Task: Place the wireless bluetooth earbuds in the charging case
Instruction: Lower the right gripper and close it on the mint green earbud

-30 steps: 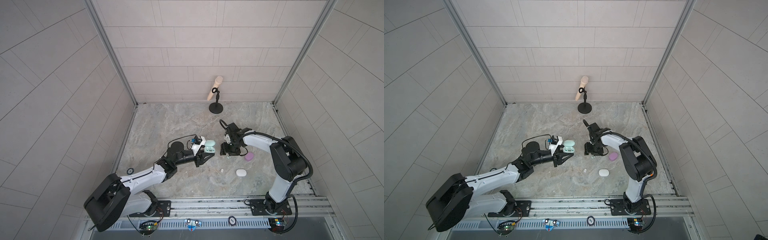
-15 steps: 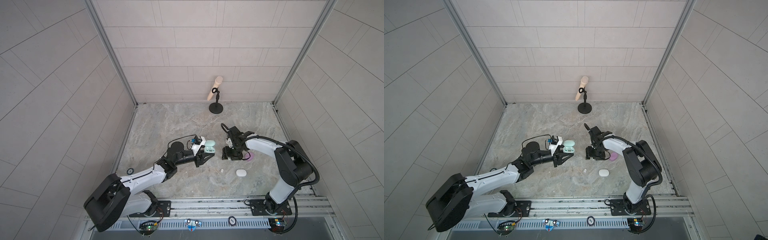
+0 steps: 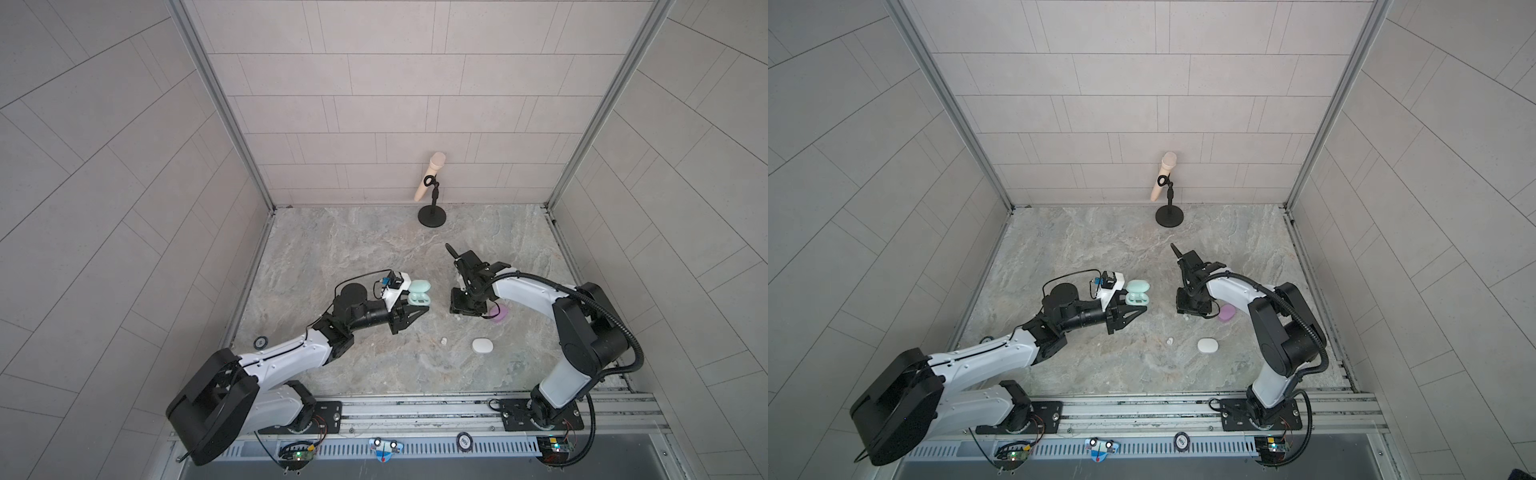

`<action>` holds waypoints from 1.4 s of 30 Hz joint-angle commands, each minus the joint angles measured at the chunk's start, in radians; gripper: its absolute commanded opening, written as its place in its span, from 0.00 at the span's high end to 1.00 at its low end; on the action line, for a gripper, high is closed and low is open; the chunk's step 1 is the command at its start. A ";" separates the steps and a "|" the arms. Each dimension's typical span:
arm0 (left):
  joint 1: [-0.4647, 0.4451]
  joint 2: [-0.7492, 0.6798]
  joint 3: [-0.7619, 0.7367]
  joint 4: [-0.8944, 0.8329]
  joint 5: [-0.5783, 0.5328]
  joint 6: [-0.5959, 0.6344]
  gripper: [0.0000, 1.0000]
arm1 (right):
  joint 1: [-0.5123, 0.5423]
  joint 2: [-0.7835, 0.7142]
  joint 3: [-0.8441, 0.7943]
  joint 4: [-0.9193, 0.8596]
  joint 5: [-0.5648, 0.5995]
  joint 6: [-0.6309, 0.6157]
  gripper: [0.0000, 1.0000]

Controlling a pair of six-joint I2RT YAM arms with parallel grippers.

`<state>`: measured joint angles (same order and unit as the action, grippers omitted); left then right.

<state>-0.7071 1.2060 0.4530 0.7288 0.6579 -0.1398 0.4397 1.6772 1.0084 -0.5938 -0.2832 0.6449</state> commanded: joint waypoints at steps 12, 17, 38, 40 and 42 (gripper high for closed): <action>0.007 -0.015 -0.014 0.038 0.005 0.003 0.92 | 0.035 0.059 0.021 -0.008 0.055 0.038 0.64; 0.006 -0.016 -0.016 0.037 0.004 0.003 0.93 | 0.044 0.085 0.035 -0.029 0.066 0.029 0.67; 0.007 -0.024 -0.019 0.038 0.002 0.002 0.93 | 0.056 0.116 0.037 -0.088 0.096 -0.014 0.86; 0.007 -0.025 -0.019 0.037 0.001 0.002 0.93 | 0.055 0.104 0.035 -0.084 0.091 -0.013 0.87; 0.006 -0.024 -0.019 0.038 0.001 0.002 0.93 | 0.055 0.082 0.031 -0.071 0.086 -0.011 0.88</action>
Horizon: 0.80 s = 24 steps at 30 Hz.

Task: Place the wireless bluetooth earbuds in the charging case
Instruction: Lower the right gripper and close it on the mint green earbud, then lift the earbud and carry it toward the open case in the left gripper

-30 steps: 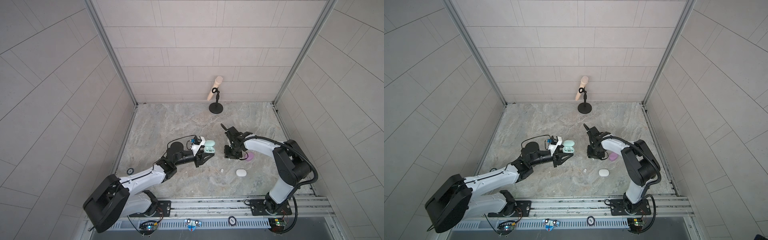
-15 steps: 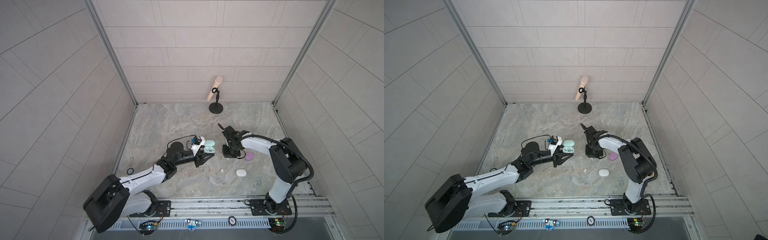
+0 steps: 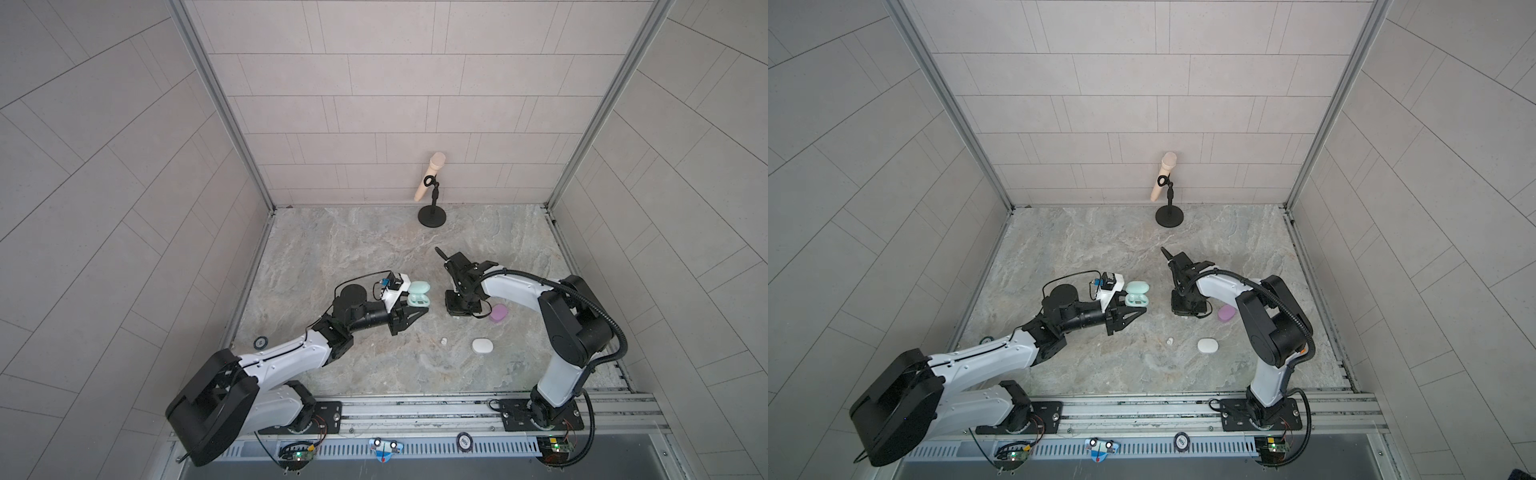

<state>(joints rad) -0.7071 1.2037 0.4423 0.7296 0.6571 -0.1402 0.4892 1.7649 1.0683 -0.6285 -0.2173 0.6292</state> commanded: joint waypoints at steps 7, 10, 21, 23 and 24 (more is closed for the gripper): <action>0.006 -0.018 -0.004 0.041 0.002 0.002 0.93 | -0.004 -0.109 -0.032 -0.031 0.007 -0.001 0.88; 0.006 -0.013 -0.001 0.046 0.003 0.002 0.93 | -0.014 -0.161 -0.039 -0.027 -0.015 -0.004 0.88; 0.006 0.022 0.030 0.069 0.014 -0.001 0.93 | -0.048 -0.397 0.000 -0.005 -0.170 0.011 0.88; 0.006 0.032 0.040 0.075 0.018 0.000 0.93 | -0.060 -0.437 0.015 -0.005 -0.211 0.019 0.88; 0.006 0.037 0.046 0.078 0.019 -0.001 0.93 | -0.064 -0.456 0.021 -0.003 -0.231 0.022 0.88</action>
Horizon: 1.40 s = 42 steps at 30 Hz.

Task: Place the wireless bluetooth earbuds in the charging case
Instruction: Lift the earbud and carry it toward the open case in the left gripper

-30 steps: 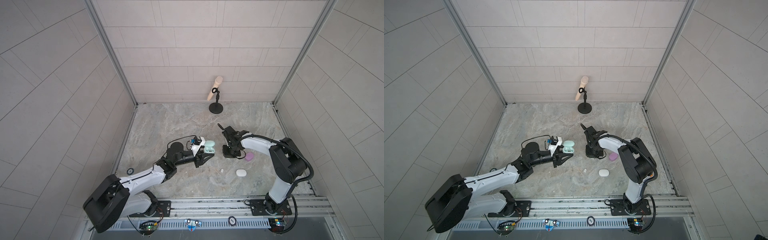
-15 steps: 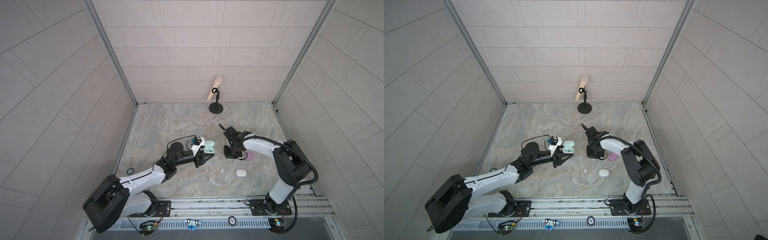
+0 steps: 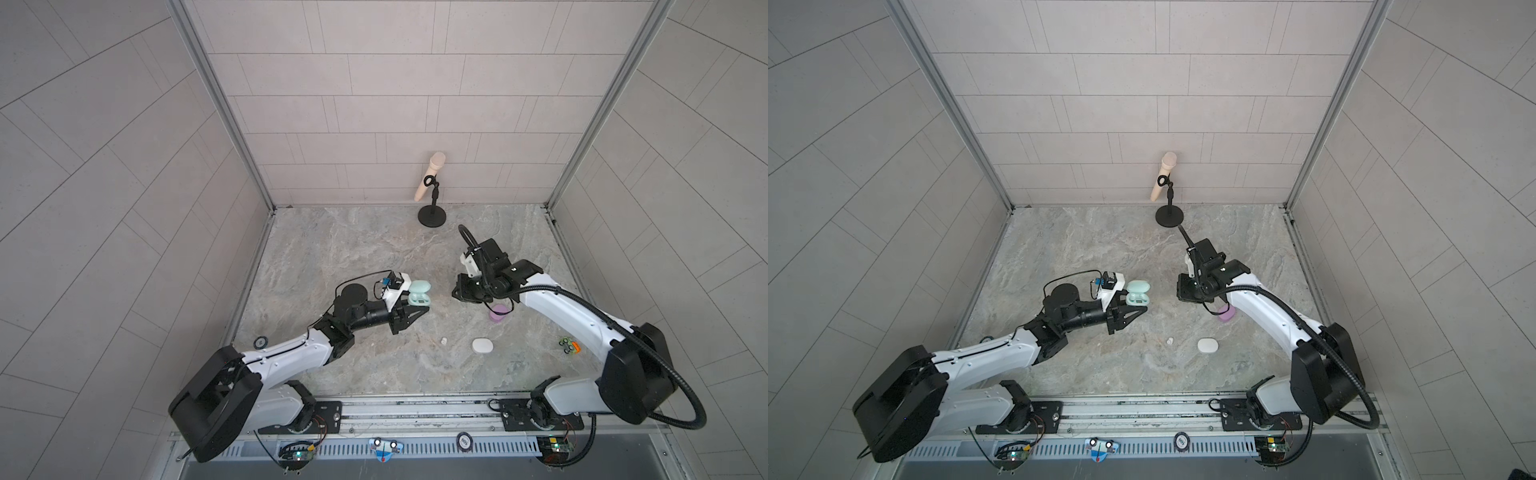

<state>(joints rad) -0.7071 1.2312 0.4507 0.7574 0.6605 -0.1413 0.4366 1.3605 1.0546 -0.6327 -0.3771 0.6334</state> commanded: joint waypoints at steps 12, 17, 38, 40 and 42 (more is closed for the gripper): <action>0.006 0.072 0.119 0.068 0.045 0.016 0.93 | -0.027 -0.226 0.117 0.019 -0.229 0.047 0.88; 0.008 0.105 0.158 0.096 0.066 0.010 0.93 | -0.027 -0.273 0.126 0.047 -0.271 0.074 0.88; -0.009 0.184 0.243 0.227 0.173 -0.070 0.92 | 0.048 -0.318 0.111 0.142 -0.348 0.100 0.88; -0.014 0.183 0.243 0.228 0.174 -0.069 0.92 | 0.053 -0.313 0.112 0.149 -0.348 0.099 0.88; -0.018 0.178 0.244 0.228 0.175 -0.068 0.92 | 0.057 -0.307 0.111 0.151 -0.348 0.098 0.88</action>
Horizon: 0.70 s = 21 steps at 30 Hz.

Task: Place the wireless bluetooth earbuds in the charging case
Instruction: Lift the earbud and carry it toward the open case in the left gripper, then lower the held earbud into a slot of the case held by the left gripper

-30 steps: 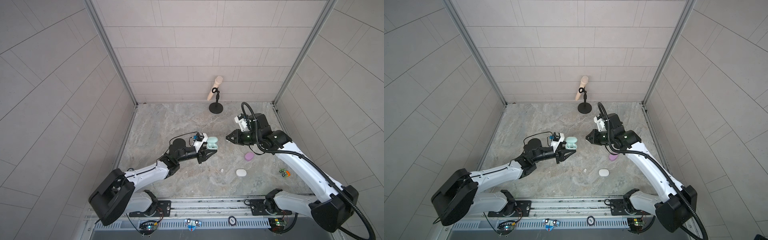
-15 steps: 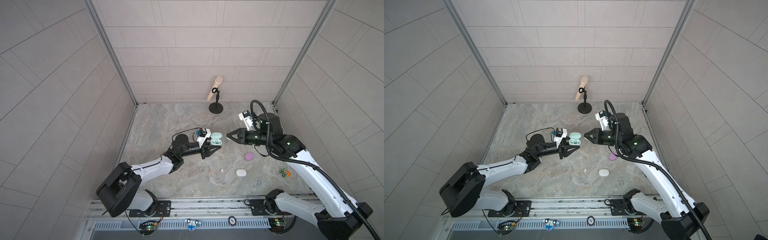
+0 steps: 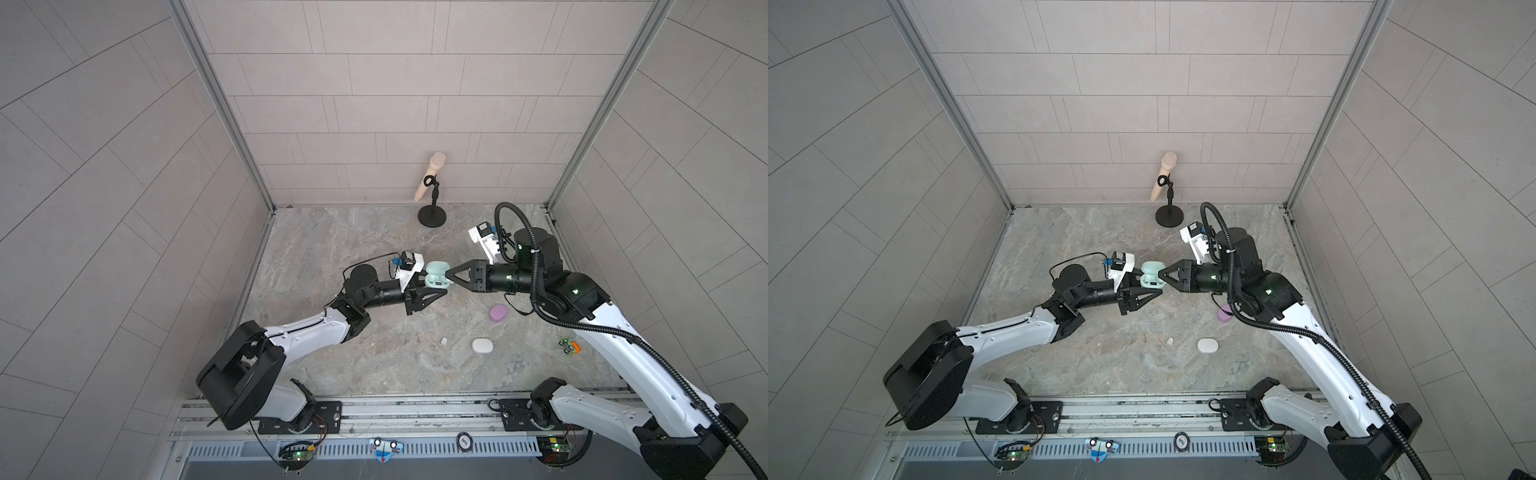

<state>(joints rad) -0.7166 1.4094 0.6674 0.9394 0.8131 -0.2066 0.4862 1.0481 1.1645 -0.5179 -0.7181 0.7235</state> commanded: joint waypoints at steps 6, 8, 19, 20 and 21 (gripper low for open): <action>-0.015 -0.018 0.029 0.045 0.023 -0.002 0.92 | 0.019 0.015 -0.011 0.042 -0.002 0.008 0.88; -0.016 -0.023 0.027 0.045 0.023 -0.002 0.92 | 0.023 0.015 -0.012 0.042 0.003 0.008 0.87; -0.017 -0.046 0.018 0.045 0.021 0.001 0.93 | 0.030 0.021 -0.029 0.041 0.016 0.003 0.87; -0.017 -0.048 0.016 0.045 0.021 0.001 0.93 | 0.030 0.022 -0.031 0.041 0.017 0.004 0.87; -0.017 -0.050 0.016 0.044 0.020 0.001 0.93 | 0.030 0.024 -0.031 0.042 0.016 0.003 0.87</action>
<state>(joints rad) -0.7273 1.3895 0.6674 0.9390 0.8196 -0.2092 0.5106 1.0698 1.1404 -0.4911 -0.7128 0.7235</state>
